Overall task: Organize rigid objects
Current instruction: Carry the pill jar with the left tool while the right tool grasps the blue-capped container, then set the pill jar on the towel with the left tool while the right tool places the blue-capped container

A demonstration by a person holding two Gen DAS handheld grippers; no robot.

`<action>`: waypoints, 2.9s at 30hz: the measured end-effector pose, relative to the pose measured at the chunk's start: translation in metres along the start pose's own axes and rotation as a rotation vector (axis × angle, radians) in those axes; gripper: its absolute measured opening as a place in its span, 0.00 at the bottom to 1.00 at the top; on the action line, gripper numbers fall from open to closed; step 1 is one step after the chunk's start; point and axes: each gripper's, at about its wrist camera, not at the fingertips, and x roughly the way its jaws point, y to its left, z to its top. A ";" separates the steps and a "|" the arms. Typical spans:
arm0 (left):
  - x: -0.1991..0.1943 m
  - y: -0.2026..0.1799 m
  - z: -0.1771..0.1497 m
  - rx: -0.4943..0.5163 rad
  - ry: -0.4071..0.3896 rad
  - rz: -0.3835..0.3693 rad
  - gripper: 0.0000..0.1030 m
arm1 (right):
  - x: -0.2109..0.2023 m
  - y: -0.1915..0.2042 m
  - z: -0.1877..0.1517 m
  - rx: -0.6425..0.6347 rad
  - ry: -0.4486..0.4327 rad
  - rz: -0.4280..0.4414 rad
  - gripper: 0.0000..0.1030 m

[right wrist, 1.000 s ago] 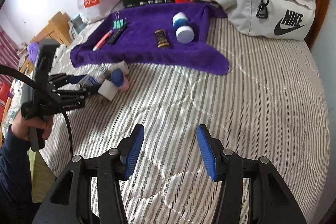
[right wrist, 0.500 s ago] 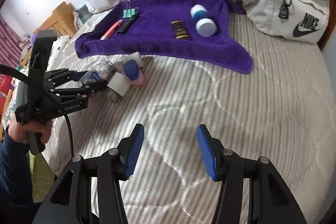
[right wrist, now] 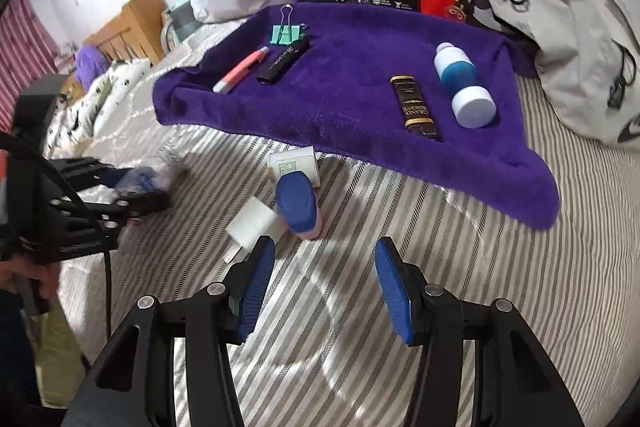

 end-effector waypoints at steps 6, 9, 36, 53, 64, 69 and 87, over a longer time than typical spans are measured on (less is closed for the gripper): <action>0.000 0.003 -0.002 -0.005 -0.005 -0.006 0.39 | 0.018 0.006 0.011 -0.039 0.007 -0.028 0.51; -0.001 0.003 -0.002 -0.004 -0.007 -0.013 0.39 | 0.025 0.010 0.016 -0.040 -0.001 -0.028 0.51; -0.001 -0.001 -0.006 0.004 -0.026 0.022 0.39 | 0.005 -0.029 -0.033 0.010 0.031 -0.145 0.20; -0.030 0.019 0.006 -0.086 -0.080 -0.047 0.38 | -0.024 -0.037 -0.023 0.026 0.002 -0.084 0.19; -0.031 0.019 0.058 -0.057 -0.125 -0.045 0.38 | -0.030 -0.049 0.010 0.028 -0.036 -0.060 0.20; -0.020 0.015 0.088 -0.040 -0.134 -0.061 0.38 | -0.027 -0.051 0.031 0.013 -0.048 -0.052 0.19; 0.059 0.019 0.147 -0.018 -0.044 0.004 0.38 | 0.009 -0.055 0.072 -0.004 -0.029 -0.008 0.19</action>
